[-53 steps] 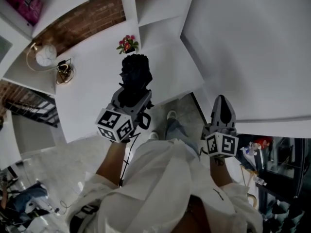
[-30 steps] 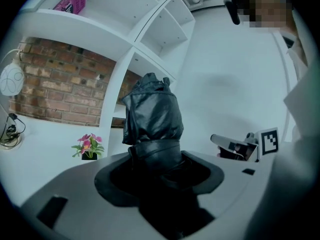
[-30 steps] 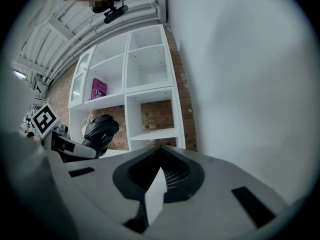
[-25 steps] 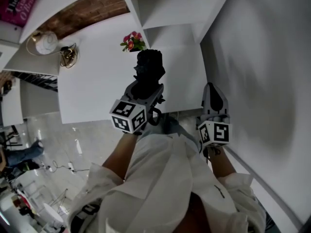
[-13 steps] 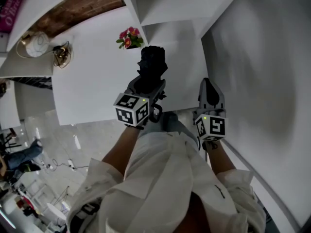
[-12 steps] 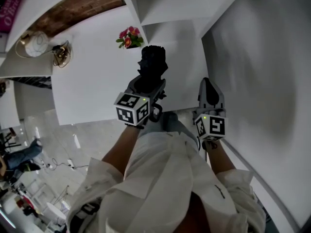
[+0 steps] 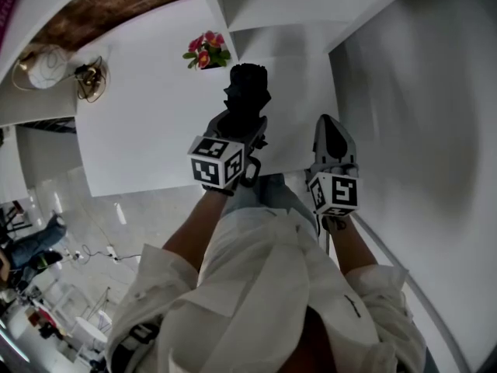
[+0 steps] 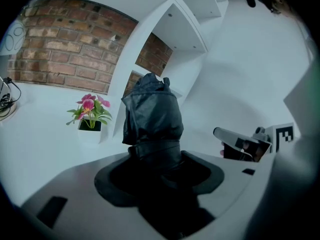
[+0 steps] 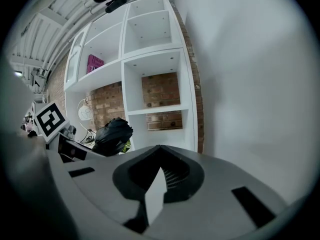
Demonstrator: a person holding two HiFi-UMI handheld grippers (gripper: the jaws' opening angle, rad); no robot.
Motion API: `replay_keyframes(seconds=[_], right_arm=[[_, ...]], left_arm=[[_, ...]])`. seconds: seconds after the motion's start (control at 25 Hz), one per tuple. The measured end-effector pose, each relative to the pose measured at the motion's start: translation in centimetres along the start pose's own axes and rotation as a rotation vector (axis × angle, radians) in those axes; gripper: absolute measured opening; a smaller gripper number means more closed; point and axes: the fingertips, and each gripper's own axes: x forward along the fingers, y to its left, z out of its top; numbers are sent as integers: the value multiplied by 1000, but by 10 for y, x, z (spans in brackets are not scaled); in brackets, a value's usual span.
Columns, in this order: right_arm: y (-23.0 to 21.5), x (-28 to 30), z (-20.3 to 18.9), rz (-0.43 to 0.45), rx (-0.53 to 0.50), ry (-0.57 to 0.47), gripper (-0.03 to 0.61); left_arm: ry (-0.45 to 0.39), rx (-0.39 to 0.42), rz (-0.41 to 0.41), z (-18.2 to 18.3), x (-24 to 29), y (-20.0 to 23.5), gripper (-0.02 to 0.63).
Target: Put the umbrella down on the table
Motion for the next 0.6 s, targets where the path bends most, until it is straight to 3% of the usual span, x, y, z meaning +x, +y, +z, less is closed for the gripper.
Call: replay_keyframes(seconds=[0.6], right_arm=[[10,37,-46,29,27,99,18]], left_arm=[[106,-28,71,-33,45,42,275]])
